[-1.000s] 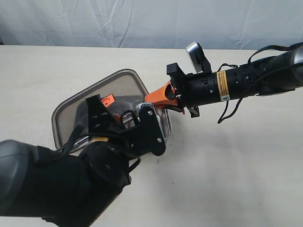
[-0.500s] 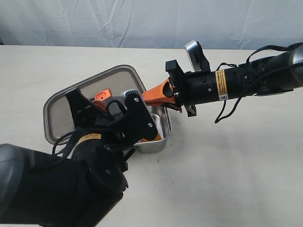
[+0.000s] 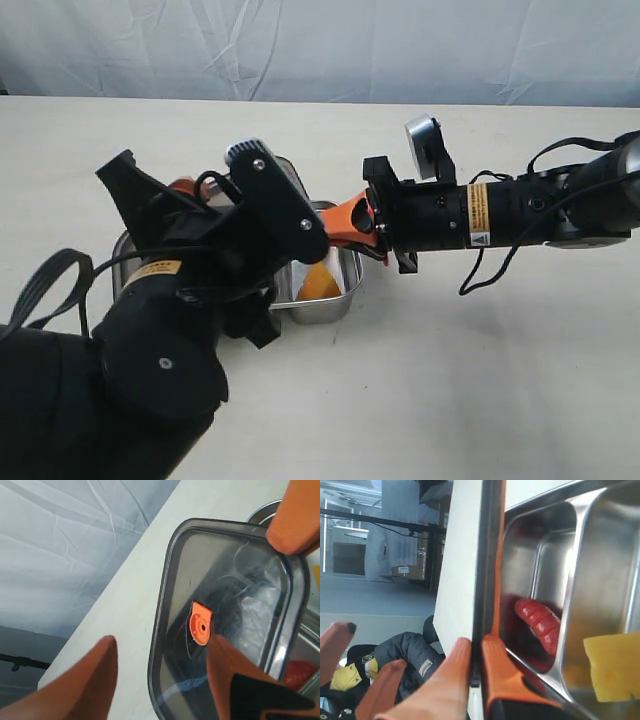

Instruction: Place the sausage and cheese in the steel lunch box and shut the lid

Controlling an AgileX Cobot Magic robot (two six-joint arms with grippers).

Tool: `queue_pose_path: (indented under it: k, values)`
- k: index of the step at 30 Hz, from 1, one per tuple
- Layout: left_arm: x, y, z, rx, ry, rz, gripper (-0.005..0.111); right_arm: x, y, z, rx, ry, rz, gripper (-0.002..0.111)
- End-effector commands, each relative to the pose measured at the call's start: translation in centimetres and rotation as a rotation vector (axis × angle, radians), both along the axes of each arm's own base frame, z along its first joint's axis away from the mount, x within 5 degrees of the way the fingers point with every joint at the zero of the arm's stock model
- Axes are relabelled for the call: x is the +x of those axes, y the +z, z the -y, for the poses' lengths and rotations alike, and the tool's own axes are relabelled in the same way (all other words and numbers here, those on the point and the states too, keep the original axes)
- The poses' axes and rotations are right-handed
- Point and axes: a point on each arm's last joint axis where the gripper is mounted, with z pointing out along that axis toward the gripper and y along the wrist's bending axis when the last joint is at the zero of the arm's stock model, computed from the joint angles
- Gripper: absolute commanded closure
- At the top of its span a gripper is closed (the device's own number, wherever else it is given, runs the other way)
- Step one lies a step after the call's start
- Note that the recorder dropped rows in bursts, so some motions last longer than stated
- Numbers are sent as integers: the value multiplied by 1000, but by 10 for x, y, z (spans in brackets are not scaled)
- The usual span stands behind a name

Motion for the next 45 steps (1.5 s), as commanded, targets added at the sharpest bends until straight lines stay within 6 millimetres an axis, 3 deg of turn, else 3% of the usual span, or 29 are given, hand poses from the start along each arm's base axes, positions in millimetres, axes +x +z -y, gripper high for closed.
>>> queue_pose_path:
  k: [1,15,23,45]
  values:
    - [-1,1,-11,5,75,55,54,-2,6,3,33,-11,46,109]
    - [-11,20,-48,-165,135,91,55,-22,-3,14,100,-91,27,109]
    - [-17,15,-69,-209,163,95,55,-26,-6,19,104,-155,27,109]
    - [-21,-1,-82,-245,206,89,55,-44,-19,30,59,-203,56,109]
